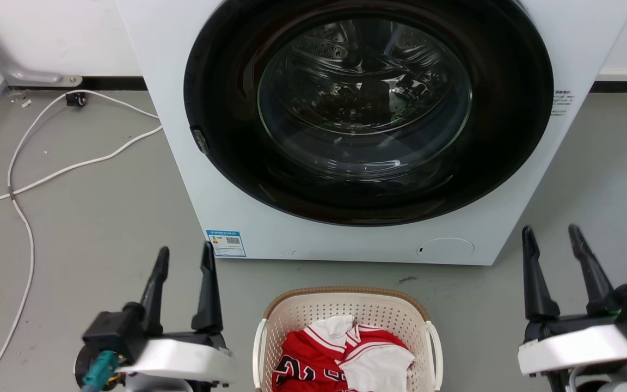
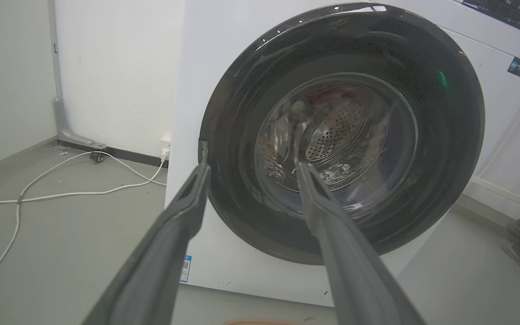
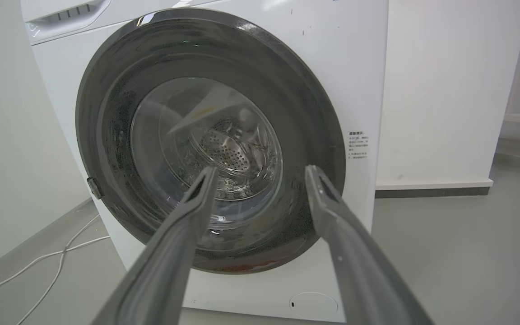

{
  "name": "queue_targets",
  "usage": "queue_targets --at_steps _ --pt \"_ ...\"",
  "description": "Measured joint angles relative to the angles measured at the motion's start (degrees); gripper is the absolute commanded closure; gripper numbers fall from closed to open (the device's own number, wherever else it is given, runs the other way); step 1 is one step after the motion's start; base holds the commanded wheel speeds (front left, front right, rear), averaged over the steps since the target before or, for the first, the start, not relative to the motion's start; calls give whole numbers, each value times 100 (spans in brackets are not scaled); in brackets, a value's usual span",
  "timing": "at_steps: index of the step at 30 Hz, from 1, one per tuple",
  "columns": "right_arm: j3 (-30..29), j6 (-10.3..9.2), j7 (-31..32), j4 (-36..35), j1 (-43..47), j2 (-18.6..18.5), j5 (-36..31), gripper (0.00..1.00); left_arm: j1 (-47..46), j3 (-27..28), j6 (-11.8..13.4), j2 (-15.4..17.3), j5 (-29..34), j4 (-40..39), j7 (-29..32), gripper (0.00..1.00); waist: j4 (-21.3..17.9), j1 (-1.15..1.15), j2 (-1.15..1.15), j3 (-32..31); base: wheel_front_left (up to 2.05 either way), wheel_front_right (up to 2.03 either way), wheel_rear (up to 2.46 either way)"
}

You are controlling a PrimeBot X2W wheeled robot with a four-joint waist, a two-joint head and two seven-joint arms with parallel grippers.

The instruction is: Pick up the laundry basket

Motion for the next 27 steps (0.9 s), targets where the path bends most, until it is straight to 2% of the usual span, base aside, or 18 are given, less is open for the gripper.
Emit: queue_targets --at_steps 3,4,18,22,27 --pt "16 0 -42 67 76 0 -176 0 42 -152 115 78 207 48 -40 0 -5 0 0 -5 0 0 0" --pt "-8 0 -69 171 78 -1 -313 0 42 -259 258 127 365 80 -64 0 -13 0 0 -9 0 0 0" --pt "-2 0 -240 372 169 -1 -988 0 43 -888 759 481 1101 213 -242 0 -29 0 0 -20 0 0 0" --pt "31 0 -290 442 193 -2 -998 0 52 -973 798 488 1109 327 -287 0 -23 0 0 -33 0 0 0" --pt "29 0 -342 601 226 -2 -951 0 83 -942 732 445 1131 457 -335 0 -15 0 0 -37 0 0 0"
